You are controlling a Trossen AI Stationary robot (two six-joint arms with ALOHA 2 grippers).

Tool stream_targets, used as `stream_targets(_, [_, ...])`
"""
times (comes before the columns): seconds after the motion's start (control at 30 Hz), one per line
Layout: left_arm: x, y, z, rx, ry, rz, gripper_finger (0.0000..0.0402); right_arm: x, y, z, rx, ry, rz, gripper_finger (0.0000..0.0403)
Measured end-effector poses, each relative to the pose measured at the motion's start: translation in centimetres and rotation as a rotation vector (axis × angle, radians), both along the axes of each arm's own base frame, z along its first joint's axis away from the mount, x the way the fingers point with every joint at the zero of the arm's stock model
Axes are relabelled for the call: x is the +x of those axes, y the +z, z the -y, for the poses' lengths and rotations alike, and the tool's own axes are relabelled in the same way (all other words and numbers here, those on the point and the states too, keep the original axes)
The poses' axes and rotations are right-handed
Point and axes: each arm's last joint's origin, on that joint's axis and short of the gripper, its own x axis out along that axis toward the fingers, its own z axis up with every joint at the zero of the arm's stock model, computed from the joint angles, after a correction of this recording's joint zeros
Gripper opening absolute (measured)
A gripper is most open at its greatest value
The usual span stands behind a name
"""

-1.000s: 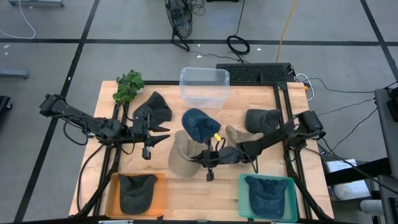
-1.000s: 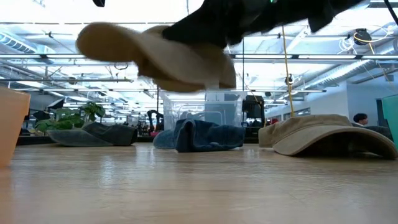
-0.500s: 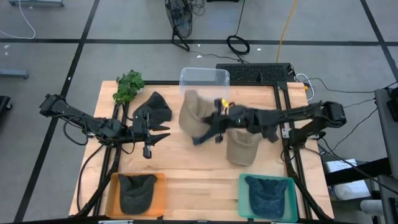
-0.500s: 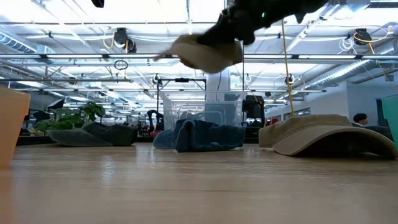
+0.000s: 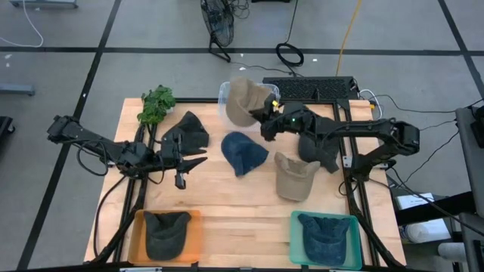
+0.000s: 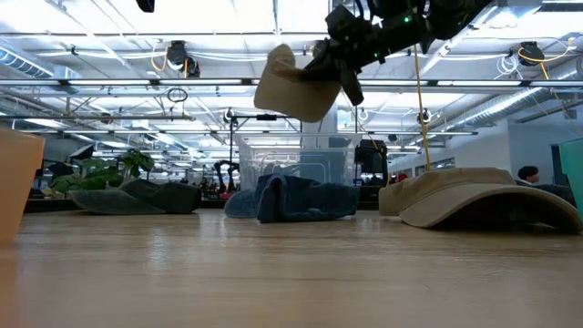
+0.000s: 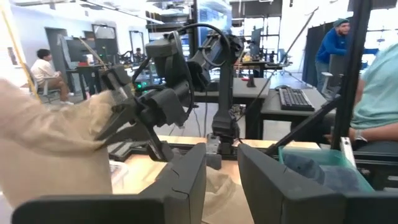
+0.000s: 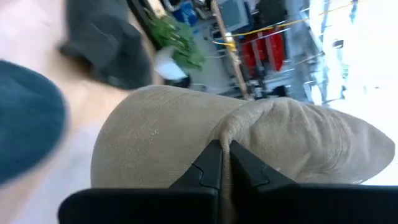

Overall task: Pick & Place hat
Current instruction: Put the left brown cap into the transparent bin

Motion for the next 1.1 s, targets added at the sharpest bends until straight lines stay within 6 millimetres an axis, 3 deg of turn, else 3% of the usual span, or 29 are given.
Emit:
stream_targets(0.2, [0.3,0.0,-1.2,0.007,0.066,0.001,0.0102,-0.4,0.4,1.8,-0.139,-0.037,-0.007,0.0000])
stream_targets(0.47, [0.6,0.1,-3.2,0.020,0.166,0.003,0.0102,-0.2,-1.8,4.3,-0.158,-0.089,-0.109,0.0000])
stream_targets(0.8, [0.8,-0.3,-4.2,-0.003,0.142,-0.025,0.0102,1.4,-5.5,5.3,-0.122,-0.089,-0.172,0.0000])
stream_targets(1.1, [0.8,-0.4,-4.2,-0.011,0.125,-0.039,0.0102,1.5,-5.5,5.4,-0.150,-0.110,-0.169,0.0000])
